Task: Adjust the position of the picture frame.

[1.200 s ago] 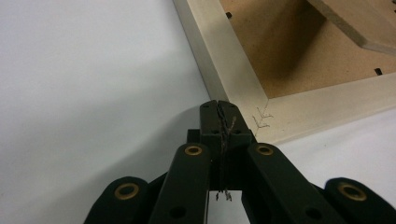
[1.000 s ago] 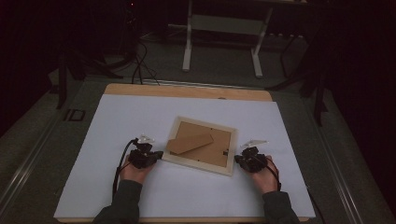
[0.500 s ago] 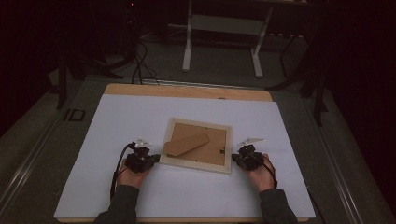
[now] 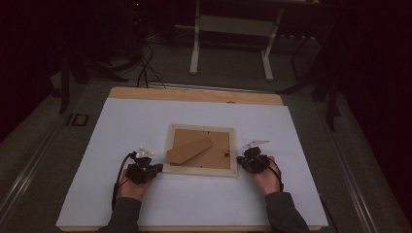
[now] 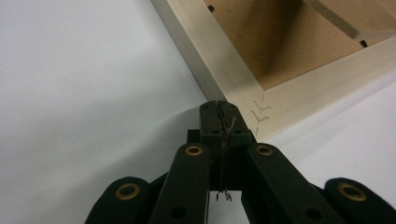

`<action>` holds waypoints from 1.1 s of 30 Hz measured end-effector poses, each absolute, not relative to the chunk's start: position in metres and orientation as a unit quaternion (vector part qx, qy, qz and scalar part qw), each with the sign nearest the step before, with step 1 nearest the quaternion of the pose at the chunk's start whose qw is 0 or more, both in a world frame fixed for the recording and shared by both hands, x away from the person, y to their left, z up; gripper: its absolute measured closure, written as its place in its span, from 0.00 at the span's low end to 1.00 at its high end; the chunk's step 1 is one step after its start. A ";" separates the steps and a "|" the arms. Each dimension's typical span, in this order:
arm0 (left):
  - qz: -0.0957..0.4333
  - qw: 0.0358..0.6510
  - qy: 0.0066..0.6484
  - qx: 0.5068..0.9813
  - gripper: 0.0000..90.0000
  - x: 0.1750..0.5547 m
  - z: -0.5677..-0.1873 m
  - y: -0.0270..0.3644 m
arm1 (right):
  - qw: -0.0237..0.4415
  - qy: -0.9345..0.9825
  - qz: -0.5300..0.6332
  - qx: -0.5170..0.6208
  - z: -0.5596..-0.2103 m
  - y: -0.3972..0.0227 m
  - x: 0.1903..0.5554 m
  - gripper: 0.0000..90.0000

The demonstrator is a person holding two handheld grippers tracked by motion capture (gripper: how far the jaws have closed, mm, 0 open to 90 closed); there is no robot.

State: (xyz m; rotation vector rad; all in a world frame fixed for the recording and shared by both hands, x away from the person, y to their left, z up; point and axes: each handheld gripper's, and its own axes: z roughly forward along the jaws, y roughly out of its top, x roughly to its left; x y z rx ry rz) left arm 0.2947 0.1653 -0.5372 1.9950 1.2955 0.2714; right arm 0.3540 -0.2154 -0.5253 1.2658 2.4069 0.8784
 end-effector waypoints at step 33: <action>0.099 0.366 0.525 0.762 1.00 0.288 -0.537 0.177 | 0.136 0.829 0.325 0.435 -0.525 -0.204 0.356 1.00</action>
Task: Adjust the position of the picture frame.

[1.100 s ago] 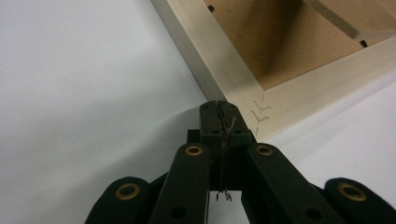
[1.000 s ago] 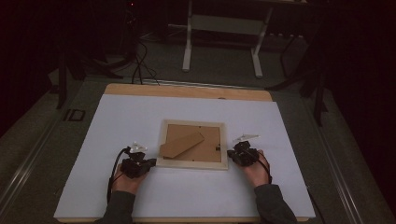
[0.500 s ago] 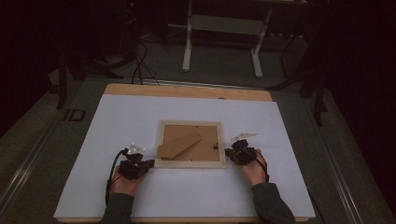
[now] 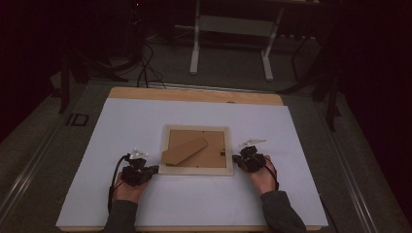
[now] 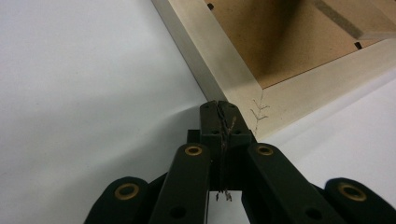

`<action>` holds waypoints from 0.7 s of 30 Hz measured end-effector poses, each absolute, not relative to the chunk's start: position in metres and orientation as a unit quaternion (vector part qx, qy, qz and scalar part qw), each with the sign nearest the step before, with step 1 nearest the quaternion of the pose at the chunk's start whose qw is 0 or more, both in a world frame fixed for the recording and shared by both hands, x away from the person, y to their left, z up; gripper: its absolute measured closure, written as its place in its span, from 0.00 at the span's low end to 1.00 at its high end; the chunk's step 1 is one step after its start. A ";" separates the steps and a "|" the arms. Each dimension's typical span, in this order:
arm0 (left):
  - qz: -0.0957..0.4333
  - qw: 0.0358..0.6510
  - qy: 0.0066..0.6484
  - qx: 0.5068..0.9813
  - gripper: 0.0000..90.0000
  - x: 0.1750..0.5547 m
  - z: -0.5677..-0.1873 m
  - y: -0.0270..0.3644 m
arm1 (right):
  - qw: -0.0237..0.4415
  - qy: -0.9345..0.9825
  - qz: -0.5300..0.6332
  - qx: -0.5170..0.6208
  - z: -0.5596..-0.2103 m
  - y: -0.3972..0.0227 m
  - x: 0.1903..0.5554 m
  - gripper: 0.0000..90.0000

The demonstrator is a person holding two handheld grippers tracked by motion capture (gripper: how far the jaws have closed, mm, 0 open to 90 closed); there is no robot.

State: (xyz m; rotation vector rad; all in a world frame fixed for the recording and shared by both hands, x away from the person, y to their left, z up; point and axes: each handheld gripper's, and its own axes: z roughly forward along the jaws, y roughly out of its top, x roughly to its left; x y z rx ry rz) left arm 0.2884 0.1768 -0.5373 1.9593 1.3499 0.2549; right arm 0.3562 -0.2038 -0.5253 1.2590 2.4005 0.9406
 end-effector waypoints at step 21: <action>0.125 0.371 0.530 0.752 0.95 0.290 -0.532 0.183 | 0.161 0.819 0.344 0.430 -0.512 -0.214 0.354 0.96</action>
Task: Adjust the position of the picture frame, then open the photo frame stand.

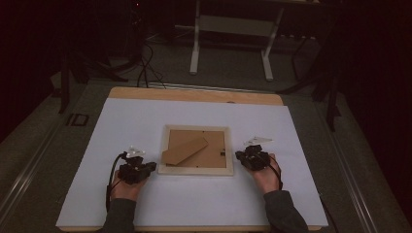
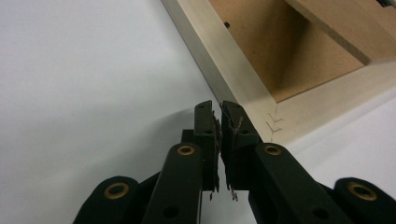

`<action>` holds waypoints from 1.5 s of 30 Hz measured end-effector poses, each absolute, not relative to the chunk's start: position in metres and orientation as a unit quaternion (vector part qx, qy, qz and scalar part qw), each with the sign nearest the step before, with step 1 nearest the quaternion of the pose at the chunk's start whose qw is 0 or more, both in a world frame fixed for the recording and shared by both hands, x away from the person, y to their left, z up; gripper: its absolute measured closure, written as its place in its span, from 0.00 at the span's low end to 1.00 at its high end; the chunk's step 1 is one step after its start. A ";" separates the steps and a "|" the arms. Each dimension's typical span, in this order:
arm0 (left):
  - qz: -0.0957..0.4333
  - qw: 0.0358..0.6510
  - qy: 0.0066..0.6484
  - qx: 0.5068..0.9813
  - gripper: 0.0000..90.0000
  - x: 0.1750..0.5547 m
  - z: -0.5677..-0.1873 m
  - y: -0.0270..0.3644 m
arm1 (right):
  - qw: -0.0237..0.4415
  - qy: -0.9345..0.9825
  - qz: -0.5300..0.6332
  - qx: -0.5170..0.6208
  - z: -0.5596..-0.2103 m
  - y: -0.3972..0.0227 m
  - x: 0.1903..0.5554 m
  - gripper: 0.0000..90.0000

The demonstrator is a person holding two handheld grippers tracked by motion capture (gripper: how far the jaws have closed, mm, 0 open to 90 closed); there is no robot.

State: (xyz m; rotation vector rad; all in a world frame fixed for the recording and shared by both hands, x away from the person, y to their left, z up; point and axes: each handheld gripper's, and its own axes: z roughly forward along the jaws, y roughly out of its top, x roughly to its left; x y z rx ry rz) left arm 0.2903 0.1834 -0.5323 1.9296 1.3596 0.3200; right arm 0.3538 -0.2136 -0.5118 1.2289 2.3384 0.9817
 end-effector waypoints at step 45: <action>0.167 0.411 0.536 0.718 0.64 0.292 -0.511 0.196 | 0.151 0.818 0.352 0.430 -0.509 -0.220 0.354 0.70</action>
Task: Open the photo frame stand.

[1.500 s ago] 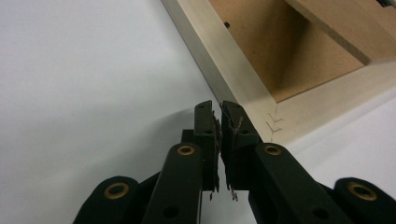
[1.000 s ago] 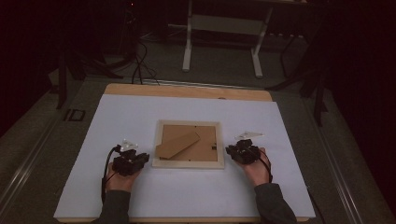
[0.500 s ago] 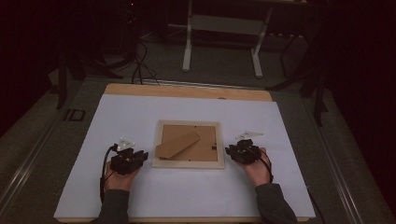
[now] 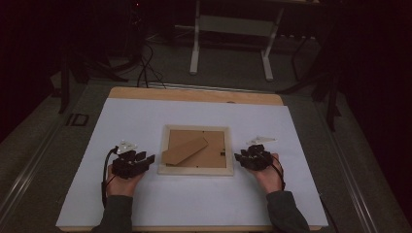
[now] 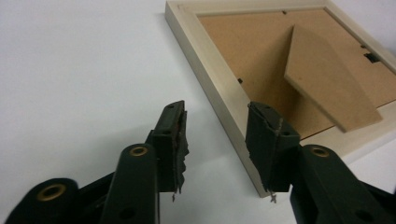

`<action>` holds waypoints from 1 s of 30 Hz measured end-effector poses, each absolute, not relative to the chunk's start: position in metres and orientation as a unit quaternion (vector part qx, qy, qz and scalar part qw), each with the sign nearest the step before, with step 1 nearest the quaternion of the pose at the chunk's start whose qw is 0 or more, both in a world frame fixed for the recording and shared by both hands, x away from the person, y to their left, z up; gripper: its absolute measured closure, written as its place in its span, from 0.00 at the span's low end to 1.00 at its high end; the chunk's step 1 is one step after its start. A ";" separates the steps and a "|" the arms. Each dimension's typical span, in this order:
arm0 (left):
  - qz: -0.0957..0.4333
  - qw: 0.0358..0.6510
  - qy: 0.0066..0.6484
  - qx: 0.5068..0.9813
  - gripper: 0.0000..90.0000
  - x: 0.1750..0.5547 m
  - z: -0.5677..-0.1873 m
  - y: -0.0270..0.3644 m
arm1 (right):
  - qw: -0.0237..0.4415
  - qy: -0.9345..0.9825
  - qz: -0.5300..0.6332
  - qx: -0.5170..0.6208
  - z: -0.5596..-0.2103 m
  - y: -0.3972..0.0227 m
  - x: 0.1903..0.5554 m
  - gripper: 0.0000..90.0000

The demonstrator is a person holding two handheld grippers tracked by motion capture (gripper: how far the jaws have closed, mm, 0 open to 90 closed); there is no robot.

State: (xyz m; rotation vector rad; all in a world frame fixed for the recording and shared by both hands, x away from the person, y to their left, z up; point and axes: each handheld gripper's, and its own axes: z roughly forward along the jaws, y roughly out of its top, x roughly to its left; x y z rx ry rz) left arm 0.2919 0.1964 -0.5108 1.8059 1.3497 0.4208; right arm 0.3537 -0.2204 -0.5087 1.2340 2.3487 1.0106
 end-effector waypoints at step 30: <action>0.182 0.442 0.508 0.717 0.57 0.292 -0.474 0.192 | 0.138 0.819 0.357 0.428 -0.510 -0.225 0.355 0.63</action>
